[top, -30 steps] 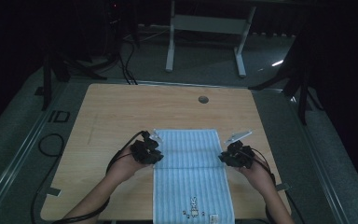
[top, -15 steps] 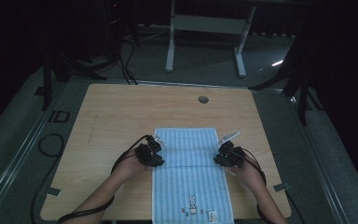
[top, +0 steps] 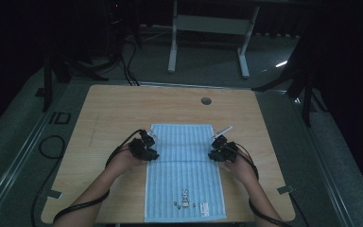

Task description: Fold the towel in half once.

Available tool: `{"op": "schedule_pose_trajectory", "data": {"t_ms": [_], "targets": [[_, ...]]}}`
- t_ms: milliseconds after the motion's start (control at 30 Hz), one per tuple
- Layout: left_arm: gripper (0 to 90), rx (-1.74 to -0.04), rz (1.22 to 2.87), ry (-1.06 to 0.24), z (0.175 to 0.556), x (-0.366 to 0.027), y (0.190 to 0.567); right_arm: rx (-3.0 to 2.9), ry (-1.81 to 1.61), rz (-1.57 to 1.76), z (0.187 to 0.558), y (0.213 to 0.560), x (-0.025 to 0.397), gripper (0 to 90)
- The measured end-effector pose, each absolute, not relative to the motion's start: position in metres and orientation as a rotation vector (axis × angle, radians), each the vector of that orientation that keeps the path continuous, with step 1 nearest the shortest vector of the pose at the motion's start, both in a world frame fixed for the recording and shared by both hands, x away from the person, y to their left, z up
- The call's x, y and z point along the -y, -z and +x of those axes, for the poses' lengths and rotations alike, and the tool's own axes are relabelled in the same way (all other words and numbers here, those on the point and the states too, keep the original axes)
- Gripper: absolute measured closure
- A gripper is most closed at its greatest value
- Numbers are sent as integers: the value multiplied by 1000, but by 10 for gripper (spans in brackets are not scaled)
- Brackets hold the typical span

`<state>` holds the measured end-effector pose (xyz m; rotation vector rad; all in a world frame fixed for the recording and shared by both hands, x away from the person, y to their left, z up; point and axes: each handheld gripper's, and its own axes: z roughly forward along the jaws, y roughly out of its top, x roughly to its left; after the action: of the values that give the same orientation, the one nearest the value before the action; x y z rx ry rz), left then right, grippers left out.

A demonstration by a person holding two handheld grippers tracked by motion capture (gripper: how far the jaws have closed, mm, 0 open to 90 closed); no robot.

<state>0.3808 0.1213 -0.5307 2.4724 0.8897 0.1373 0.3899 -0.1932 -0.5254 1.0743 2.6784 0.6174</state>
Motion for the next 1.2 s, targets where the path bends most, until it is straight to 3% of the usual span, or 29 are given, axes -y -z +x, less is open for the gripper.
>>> {"op": "schedule_pose_trajectory", "data": {"t_ms": [533,767,800,933,1000,1200], "targets": [[749,-917,2466,-148,378,-141,530,-2696,-609,1069,399,525,169,734],[640,-957,2462,-102,380,-141,520,-2695,-676,1067,401,510,172,723],[603,-1004,2475,-172,387,-143,511,-2675,-652,1060,408,501,172,705],[566,-1067,2444,-243,403,-151,509,-2640,-607,1073,427,492,174,676],[531,-1114,2426,-261,412,-156,510,-2623,-589,1104,438,490,175,613],[501,-1258,2387,-298,444,-165,511,-2597,-578,1245,474,489,177,563]]}}
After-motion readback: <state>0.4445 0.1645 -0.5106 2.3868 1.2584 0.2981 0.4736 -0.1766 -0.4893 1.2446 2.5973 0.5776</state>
